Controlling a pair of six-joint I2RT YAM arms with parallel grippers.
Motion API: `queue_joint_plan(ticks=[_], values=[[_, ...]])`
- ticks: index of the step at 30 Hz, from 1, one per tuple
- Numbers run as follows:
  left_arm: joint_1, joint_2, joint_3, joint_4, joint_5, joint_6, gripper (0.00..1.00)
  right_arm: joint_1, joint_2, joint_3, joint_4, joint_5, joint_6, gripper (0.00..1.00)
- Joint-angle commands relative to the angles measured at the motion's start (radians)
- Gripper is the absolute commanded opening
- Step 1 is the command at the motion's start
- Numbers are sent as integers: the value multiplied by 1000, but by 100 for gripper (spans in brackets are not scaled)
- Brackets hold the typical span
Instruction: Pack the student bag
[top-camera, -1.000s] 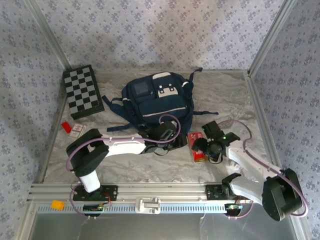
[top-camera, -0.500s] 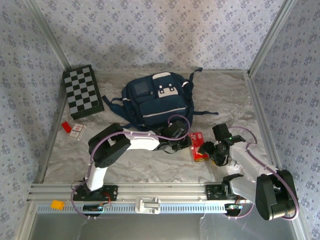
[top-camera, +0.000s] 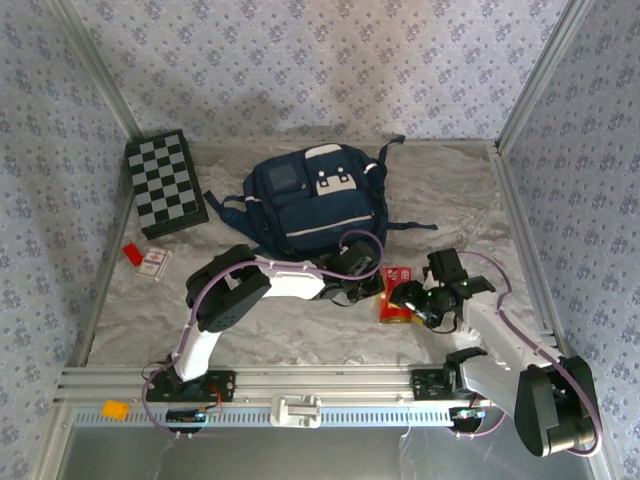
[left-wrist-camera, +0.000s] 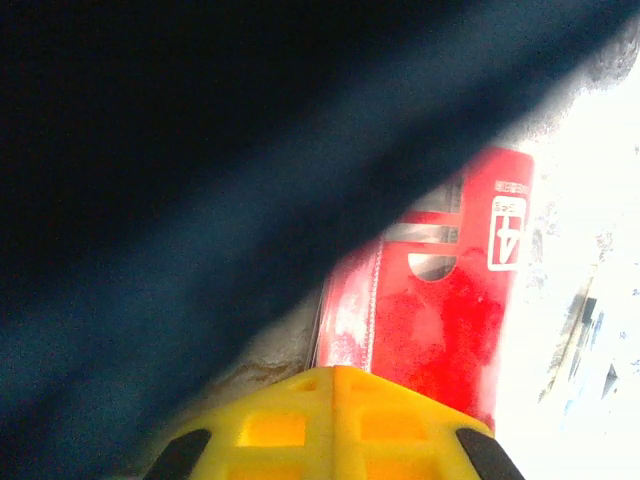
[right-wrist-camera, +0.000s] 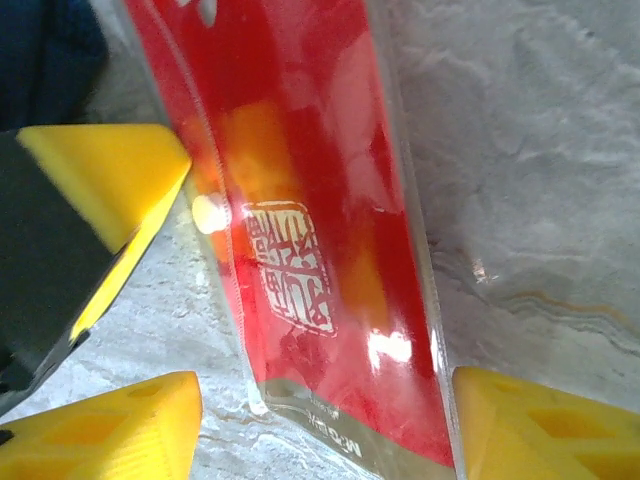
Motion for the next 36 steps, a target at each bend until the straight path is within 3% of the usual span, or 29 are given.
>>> queue_joint_plan(ticks=[1,5,10,18,24,29,36], values=[[0,25,-20,-52,-4,1,0,1,-53,-6,35,-66,-21,62],[-1,26,-10,-40,10,3,0,0,-63,-33,92,-120,-11,52],[-6,19,-2,-52,3,21,0,0,-18,-45,98,-98,-31,35],[-12,-5,25,-71,-8,90,2,-19,-121,-38,13,-29,-16,0],[-15,-89,26,-101,-11,204,10,-41,-238,56,-165,48,-14,0],[-15,-271,-76,-122,-36,373,21,-46,-265,145,-217,71,-10,0],[0,-597,-159,-373,-305,751,40,-33,-248,220,-184,-10,-4,0]])
